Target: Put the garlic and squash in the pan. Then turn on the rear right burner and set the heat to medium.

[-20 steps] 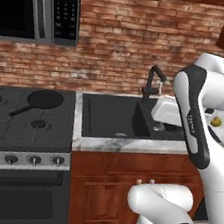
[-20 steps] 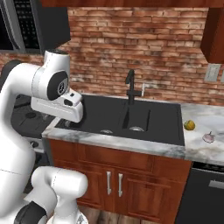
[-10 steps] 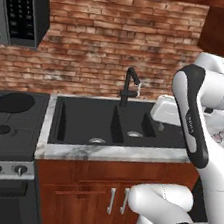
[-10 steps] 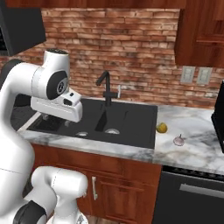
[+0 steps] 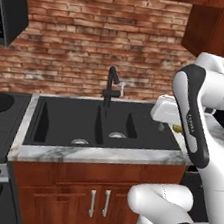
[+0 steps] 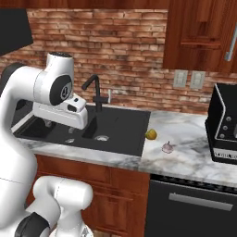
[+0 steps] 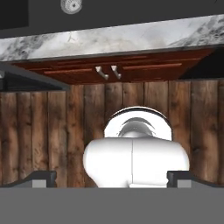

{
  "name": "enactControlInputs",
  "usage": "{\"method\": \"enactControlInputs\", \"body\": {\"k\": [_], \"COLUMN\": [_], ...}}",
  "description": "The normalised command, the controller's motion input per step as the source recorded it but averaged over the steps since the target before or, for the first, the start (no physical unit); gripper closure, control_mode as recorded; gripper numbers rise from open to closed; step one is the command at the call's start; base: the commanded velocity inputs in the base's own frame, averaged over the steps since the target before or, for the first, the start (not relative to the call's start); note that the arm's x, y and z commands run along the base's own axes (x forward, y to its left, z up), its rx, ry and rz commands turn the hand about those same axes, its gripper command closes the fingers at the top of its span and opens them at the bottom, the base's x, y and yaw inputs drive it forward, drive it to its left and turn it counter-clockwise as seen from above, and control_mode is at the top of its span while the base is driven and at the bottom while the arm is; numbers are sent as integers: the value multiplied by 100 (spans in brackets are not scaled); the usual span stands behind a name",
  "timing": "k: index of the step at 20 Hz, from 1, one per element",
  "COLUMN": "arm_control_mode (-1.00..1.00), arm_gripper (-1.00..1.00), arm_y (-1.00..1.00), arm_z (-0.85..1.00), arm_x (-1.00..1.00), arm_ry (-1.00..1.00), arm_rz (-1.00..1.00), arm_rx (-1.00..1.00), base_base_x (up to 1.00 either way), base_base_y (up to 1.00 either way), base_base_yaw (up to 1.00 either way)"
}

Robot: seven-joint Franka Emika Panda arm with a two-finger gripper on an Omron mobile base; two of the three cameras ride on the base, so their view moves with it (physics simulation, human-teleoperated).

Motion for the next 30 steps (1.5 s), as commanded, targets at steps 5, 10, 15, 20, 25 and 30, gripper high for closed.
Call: {"method": "enactControlInputs", "body": {"k": [5, 10, 15, 20, 25, 30], "arm_control_mode": [100, 100, 100, 100, 100, 100], "arm_gripper": [-100, -100, -100, -100, -100, -100], "arm_y": [0, 0, 0, 0, 0, 0], "arm_z": [0, 0, 0, 0, 0, 0], "arm_x": [0, 0, 0, 0, 0, 0], "arm_ry": [0, 0, 0, 0, 0, 0], "arm_rz": [0, 0, 0, 0, 0, 0], "arm_rx": [0, 0, 0, 0, 0, 0], "base_base_x": [27, 49, 53, 6, 0, 0], "base_base_y": [-48, -30, -9, -2, 0, 0], "base_base_yaw": [0, -8, -15, -14, 0, 0]}}
